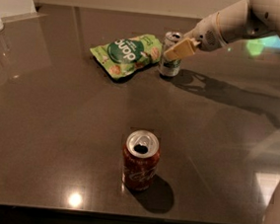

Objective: Move 7up can near coke can

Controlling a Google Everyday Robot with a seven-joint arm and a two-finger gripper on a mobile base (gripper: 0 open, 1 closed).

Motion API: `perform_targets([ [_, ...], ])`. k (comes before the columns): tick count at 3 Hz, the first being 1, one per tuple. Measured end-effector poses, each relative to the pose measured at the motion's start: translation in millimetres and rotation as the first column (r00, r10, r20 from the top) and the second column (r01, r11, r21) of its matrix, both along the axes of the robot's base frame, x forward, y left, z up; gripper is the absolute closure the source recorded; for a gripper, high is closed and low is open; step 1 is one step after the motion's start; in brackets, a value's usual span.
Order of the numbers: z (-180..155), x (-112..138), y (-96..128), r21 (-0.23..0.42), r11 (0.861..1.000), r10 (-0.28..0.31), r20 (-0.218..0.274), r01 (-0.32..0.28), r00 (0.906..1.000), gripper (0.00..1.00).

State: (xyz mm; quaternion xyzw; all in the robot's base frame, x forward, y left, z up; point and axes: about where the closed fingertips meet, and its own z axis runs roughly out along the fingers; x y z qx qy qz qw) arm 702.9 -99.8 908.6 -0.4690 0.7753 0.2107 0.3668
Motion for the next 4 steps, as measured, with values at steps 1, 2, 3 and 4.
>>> perform_targets([
  [1,12,-31,1,0.020,0.998,0.064,-0.001,-0.064,0.9980,1.00],
  [2,23,-71,1,0.034,0.991,0.127,-0.015,-0.127,0.9917,1.00],
  [3,26,-108,0,0.029,0.984,0.177,-0.043,-0.176,0.9833,1.00],
  [4,28,-136,1,0.023,0.965,0.260,-0.055,-0.260,0.9639,1.00],
])
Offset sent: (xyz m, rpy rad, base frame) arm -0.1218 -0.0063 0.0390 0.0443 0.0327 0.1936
